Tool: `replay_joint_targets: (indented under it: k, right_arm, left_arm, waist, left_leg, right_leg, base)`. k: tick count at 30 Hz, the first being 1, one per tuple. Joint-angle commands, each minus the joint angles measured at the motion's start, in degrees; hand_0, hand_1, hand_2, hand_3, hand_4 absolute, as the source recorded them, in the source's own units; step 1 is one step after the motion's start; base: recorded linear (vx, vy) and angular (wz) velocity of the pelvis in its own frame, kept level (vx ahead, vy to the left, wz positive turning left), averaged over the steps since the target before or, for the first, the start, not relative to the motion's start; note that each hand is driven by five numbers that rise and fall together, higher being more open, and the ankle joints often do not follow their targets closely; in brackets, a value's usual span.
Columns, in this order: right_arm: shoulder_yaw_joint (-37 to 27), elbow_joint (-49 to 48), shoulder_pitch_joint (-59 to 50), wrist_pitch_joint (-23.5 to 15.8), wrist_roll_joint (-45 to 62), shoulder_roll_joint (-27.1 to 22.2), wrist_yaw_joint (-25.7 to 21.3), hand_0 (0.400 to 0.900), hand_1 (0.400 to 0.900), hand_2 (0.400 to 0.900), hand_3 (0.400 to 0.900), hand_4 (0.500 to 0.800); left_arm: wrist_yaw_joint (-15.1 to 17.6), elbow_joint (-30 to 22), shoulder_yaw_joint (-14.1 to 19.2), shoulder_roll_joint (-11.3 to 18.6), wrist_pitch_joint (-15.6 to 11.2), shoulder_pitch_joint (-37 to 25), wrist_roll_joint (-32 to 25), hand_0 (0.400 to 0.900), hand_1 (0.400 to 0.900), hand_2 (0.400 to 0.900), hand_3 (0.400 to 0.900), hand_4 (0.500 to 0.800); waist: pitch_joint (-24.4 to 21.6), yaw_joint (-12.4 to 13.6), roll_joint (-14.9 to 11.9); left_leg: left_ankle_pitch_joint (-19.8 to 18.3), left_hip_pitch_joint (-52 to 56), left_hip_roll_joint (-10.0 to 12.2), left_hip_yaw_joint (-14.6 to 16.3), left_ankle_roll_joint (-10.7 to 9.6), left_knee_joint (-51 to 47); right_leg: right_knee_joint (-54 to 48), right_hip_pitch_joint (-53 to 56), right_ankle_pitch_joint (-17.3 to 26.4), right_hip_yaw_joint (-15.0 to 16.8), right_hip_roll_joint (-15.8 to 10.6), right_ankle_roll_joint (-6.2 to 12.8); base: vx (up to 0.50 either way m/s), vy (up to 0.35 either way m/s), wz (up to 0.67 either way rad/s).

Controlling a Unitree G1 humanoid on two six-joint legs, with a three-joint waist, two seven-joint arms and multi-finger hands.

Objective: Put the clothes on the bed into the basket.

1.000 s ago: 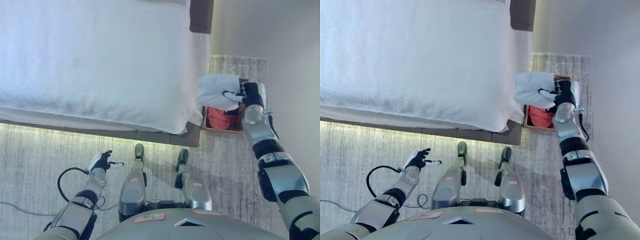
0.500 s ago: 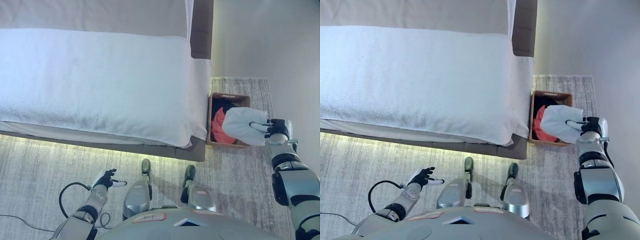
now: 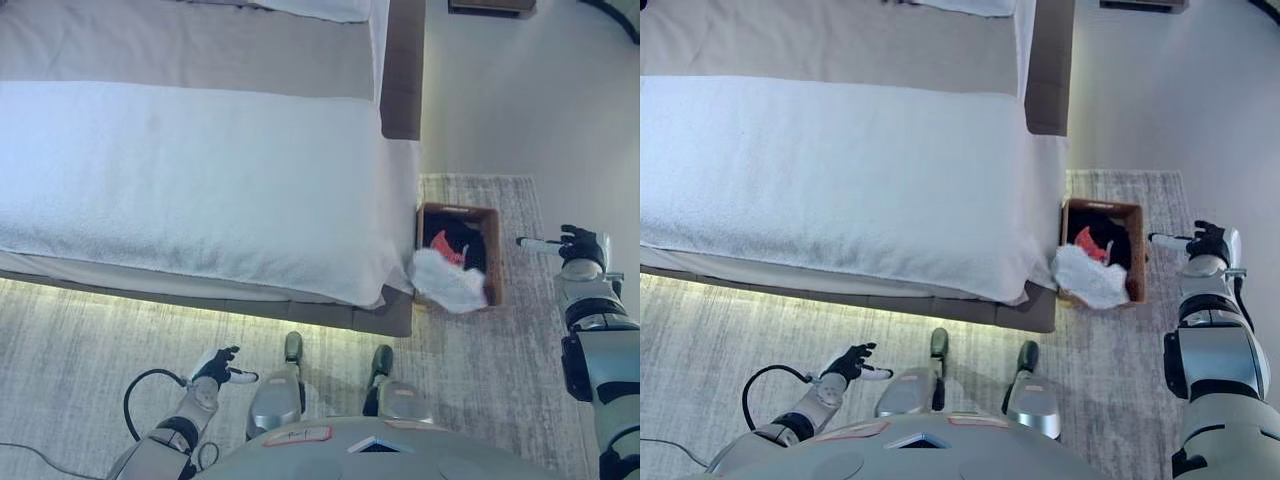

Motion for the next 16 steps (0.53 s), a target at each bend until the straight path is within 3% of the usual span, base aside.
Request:
replay_joint_targets:
  k: [1,11,16]
  right_arm:
    - [1.9,0.0,-5.6,-3.5,0.7,-4.6,-4.4,0.900,0.900,0.900,0.900,0.800]
    - [1.4,-5.4,-1.1,-3.4,-0.5,-1.9,-3.9,0.900,0.900,0.900,0.900,0.800]
    - [1.4,-9.6,4.2,-3.2,-2.4,2.4,-3.6,0.900,0.900,0.900,0.900,0.800]
  left_arm:
    - [1.1,4.7,-0.2,0.6,0.0,-1.9,1.3,0.900,0.900,0.900,0.900,0.800]
    - [1.2,5.6,1.1,0.1,0.3,-2.0,1.3,0.900,0.900,0.900,0.900,0.800]
    - [0.9,5.9,2.1,-0.2,0.3,-2.2,1.3,0.900,0.900,0.900,0.900,0.800]
  waist:
    - [-0.6,0.3,-1.9]
    - [-0.6,-0.4,-2.0]
    - [-0.9,-1.0,-2.0]
  left_leg:
    - [-5.0,2.3,0.8,-0.2,-1.3,0.3]
    - [-5.3,2.7,0.9,0.2,-1.2,0.3]
    - [-5.5,2.9,0.8,0.5,-1.2,0.3]
  right_leg:
    - [0.9,4.3,-4.1,0.4,-1.0,2.63]
    - [0.7,4.7,-4.0,0.9,-1.0,2.52]
    - [0.7,4.8,-4.1,1.2,-1.0,2.48]
  base:
    - [0.00,0.000,0.00]
    - [0.00,0.003,-0.04]
    - [0.00,0.003,-0.01]
